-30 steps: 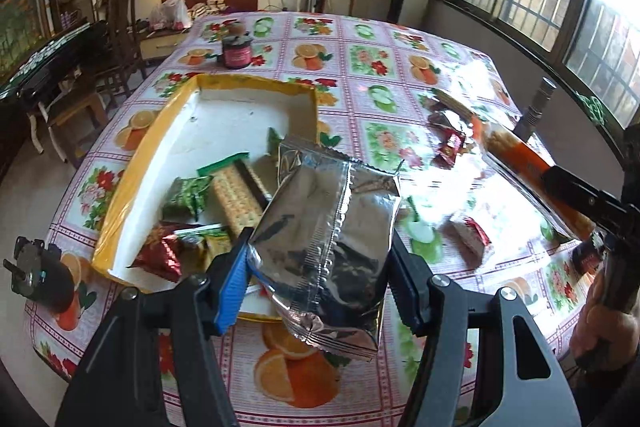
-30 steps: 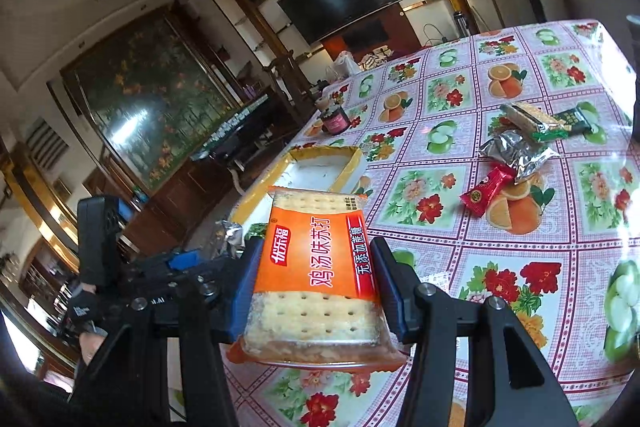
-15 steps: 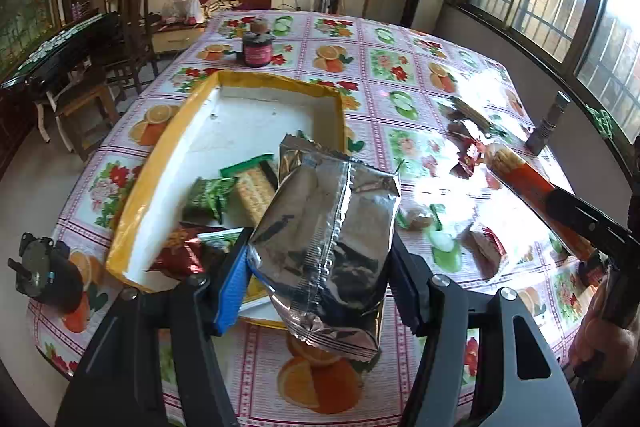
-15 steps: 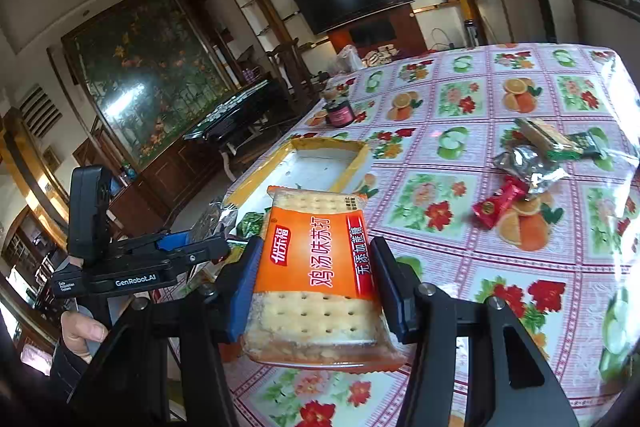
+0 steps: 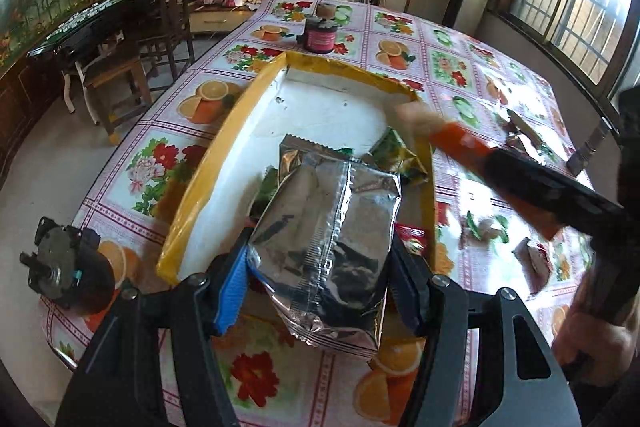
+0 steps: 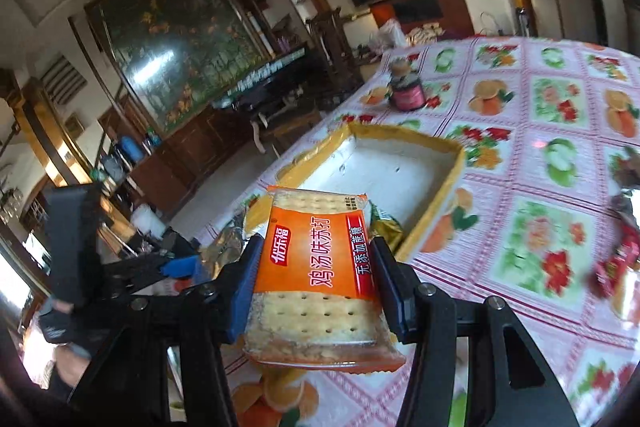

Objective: Organize snacks
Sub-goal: 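Release the silver bag into the tray while the right tool releases the orange crackers, then move both open tools back toward the snack pile, then grasp the red-and-white candy packet with the left tool while the right tool grasps the green packet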

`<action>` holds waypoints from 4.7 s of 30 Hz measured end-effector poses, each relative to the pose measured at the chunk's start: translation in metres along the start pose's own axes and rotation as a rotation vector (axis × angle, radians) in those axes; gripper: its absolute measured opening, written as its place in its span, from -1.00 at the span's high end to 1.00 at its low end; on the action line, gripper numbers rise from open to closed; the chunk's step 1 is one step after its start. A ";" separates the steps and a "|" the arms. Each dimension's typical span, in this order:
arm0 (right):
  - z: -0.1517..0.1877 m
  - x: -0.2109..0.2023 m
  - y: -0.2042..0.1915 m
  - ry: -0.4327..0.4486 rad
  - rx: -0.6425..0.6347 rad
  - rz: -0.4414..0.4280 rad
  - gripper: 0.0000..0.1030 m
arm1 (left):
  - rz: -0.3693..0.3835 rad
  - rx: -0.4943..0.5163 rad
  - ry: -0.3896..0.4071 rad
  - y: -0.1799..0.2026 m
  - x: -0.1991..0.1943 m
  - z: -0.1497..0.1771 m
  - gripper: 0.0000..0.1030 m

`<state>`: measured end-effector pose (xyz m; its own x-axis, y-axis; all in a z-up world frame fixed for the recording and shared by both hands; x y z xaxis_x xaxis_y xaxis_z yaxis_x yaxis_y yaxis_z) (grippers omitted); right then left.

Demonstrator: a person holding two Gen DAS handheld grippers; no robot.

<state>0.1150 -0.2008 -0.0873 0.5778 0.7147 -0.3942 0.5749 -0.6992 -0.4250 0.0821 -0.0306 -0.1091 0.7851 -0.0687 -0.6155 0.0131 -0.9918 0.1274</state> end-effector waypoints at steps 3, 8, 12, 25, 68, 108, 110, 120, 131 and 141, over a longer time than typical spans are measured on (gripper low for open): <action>0.007 0.021 0.002 -0.032 -0.020 0.028 -0.03 | -0.022 0.004 -0.009 -0.004 0.009 -0.001 -0.23; 0.012 0.039 0.009 -0.057 -0.039 0.071 -0.03 | -0.056 0.004 -0.030 -0.011 0.026 0.000 -0.23; 0.011 0.048 0.012 -0.066 -0.040 0.077 -0.05 | -0.081 0.015 -0.046 -0.014 0.037 0.001 -0.23; 0.000 -0.032 0.040 0.062 0.086 0.091 -0.30 | -0.157 0.045 -0.019 -0.005 0.026 -0.001 -0.71; 0.058 -0.304 0.113 0.299 0.106 0.640 -0.88 | 0.259 0.173 -0.115 0.201 0.001 0.038 -0.87; 0.060 -0.206 0.134 -0.009 0.101 0.537 -0.85 | 0.290 0.173 -0.157 0.221 0.014 0.032 -0.87; 0.055 -0.215 0.143 0.025 0.092 0.630 -0.85 | 0.286 0.172 -0.154 0.219 0.013 0.031 -0.87; 0.072 -0.207 0.166 -0.109 0.200 0.702 -0.86 | 0.294 0.157 -0.151 0.218 0.010 0.028 -0.87; 0.053 -0.234 0.169 0.038 0.145 0.762 -0.85 | 0.297 0.151 -0.145 0.217 0.006 0.025 -0.87; 0.072 -0.252 0.161 -0.029 0.209 0.725 -0.84 | 0.300 0.147 -0.152 0.214 0.007 0.025 -0.87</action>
<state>0.0199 -0.4919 -0.1148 0.7524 0.0790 -0.6539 -0.0673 -0.9784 -0.1956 0.0746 -0.2461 -0.1055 0.6396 -0.3629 -0.6777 -0.3015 -0.9293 0.2131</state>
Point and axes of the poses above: each gripper's, at about its wrist camera, not at the fingertips, and x roughly the way its jaws point, y to its right, z to its underside, the point moved 2 cm from there along x, roughly the way its jaws point, and after that the axes turned 14 degrees about y, right-handed, at the moved point
